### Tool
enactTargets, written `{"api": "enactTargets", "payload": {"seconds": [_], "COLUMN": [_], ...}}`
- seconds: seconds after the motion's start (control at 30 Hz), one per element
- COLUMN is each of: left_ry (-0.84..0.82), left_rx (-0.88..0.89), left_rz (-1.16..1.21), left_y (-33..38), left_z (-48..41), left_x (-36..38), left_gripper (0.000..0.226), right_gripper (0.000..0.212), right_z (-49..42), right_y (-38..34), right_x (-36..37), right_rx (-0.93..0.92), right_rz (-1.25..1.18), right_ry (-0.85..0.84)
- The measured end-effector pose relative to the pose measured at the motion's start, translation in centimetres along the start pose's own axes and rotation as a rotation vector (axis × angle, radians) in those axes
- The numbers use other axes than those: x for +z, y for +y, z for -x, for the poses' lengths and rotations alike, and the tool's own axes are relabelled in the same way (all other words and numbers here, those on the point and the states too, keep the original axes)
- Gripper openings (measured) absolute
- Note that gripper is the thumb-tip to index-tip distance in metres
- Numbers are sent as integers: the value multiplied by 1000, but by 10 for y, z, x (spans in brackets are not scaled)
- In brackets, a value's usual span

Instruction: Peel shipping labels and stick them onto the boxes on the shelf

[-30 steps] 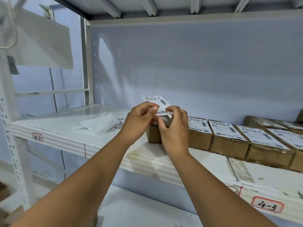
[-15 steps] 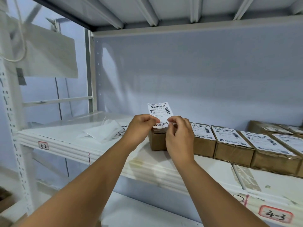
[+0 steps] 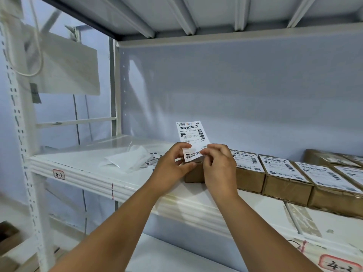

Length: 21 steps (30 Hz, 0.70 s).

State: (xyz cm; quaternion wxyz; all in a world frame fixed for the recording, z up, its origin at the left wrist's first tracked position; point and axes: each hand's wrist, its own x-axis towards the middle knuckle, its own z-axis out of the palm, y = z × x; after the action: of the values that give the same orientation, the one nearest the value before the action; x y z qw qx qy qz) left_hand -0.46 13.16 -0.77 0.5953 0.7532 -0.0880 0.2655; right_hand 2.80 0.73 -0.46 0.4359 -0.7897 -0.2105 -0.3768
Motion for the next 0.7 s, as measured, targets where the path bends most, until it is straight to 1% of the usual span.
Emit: {"api": "enactTargets", "payload": {"seconds": [0.13,0.3,0.6,0.7], "left_ry": [-2,-10,9,27], "left_rx": [31,55,90,102], "left_rz": [-12,-36,-77,-111], "left_y": [-1,-4,-3,-4], "left_z": [-1,-1,1,2], "left_x": [-2,-1,-1,-1], "left_gripper": [34,34,25,28], "right_gripper": [21,21,22,22], "right_z": [-1,-2,-1,-1], "right_y": [1,3,4,5], "right_x": [0,-3,-4,-3], "right_rx": [6,38,30,50], "right_rz": [-7,-19,-23,-9], "right_ry": [-9,64,28,5]}}
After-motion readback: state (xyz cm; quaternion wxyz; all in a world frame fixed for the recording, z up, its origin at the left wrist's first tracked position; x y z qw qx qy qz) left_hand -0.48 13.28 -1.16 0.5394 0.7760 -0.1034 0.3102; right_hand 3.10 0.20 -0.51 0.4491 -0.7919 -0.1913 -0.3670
